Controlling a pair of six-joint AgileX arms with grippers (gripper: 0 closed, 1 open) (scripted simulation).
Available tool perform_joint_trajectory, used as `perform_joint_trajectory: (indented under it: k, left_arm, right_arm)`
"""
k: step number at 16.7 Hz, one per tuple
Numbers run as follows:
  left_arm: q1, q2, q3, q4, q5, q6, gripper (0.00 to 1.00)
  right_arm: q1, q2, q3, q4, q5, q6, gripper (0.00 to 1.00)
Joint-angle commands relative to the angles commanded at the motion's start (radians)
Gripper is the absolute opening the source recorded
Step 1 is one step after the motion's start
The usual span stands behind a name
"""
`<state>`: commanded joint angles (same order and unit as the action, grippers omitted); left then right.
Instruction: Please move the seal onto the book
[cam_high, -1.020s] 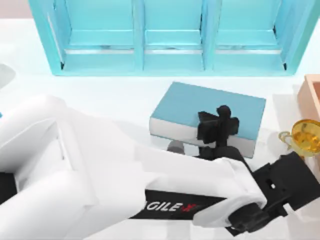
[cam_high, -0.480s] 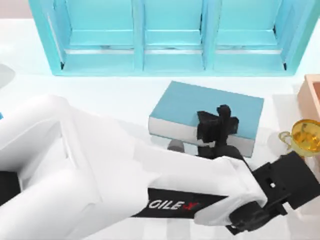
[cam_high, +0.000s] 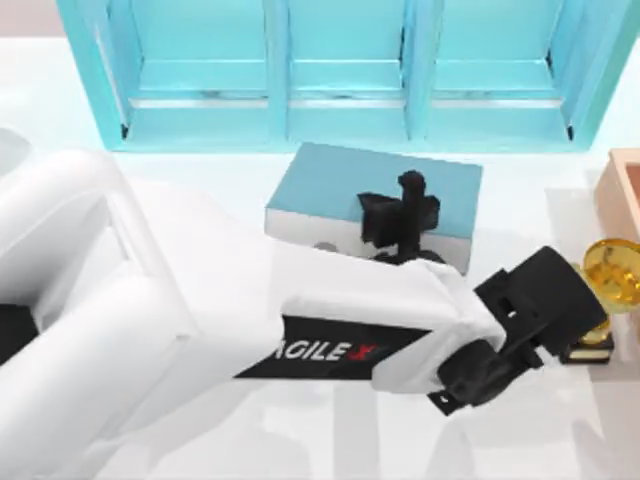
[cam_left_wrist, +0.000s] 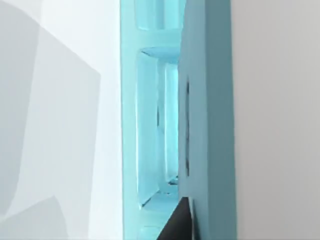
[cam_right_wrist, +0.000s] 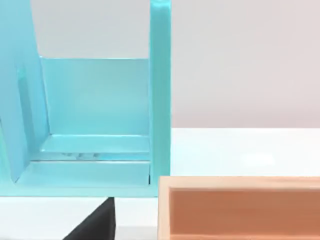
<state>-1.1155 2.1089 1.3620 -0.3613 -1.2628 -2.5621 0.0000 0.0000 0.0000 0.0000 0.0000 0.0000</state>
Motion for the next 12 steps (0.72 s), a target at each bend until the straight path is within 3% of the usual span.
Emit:
perform_joint_trajectory:
  k: [5, 12]
  left_arm:
    - [-0.121, -0.016, -0.023, -0.015, -0.02, -0.066, 0.0]
    - [-0.116, 0.01, -0.04, 0.017, -0.015, -0.063, 0.0]
  right_arm:
    - [0.0, 0.0, 0.0, 0.0, 0.0, 0.0, 1.0]
    - [0.0, 0.0, 0.0, 0.0, 0.0, 0.0, 1.0]
